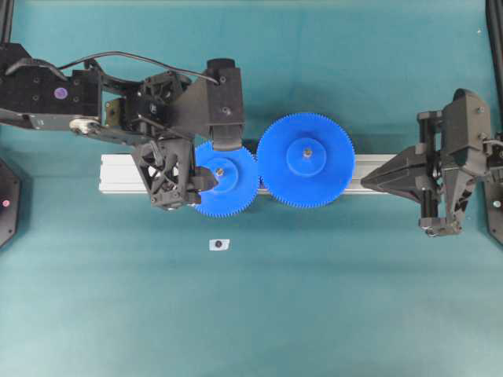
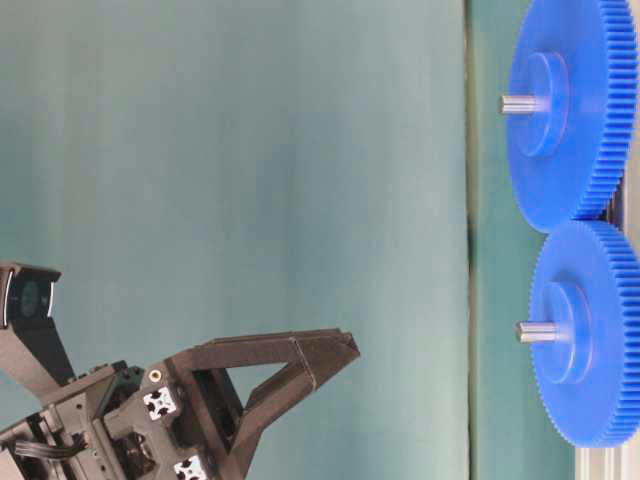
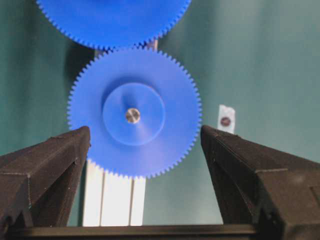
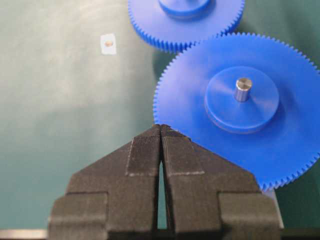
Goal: Insert the small gear onto the shaft.
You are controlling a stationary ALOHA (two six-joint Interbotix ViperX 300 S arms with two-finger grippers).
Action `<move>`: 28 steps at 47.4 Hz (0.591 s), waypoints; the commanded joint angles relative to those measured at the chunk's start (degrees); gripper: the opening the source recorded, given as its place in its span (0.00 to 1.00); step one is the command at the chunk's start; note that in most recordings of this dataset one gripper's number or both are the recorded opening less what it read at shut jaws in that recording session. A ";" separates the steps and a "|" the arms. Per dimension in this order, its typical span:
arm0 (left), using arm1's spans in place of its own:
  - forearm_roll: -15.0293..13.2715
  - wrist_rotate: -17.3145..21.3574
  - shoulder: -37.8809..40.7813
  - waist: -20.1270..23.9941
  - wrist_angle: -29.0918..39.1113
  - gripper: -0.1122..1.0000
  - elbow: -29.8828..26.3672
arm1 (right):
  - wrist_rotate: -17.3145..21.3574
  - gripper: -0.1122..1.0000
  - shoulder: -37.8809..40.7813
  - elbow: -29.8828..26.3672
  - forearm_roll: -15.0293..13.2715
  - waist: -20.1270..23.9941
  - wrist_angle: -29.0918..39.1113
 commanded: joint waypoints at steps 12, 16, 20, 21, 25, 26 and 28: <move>0.09 0.09 -0.70 -0.26 -0.26 0.86 -0.44 | 0.35 0.13 -0.26 -0.44 0.00 -0.09 -1.05; 0.09 0.09 -0.70 -0.35 -0.26 0.86 -0.26 | 0.26 0.13 -0.26 -0.44 0.00 -0.09 -1.23; 0.09 0.09 -0.70 -0.35 -0.26 0.86 -0.26 | 0.26 0.13 -0.26 -0.35 0.00 -0.09 -1.23; 0.09 0.09 -0.70 -0.35 -0.26 0.86 -0.18 | 0.35 0.13 -0.26 -0.26 0.00 -0.09 -1.32; 0.09 0.18 -0.70 -0.35 -0.26 0.86 -0.26 | 0.35 0.13 -0.26 0.18 0.00 -0.09 -1.58; 0.09 0.09 -0.70 -0.35 -0.26 0.86 -0.26 | 0.35 0.13 -0.26 0.35 0.00 -0.09 -1.76; 0.09 0.09 -0.70 -0.35 -0.26 0.86 -0.26 | 0.35 0.13 -0.26 0.44 0.00 -0.09 -2.02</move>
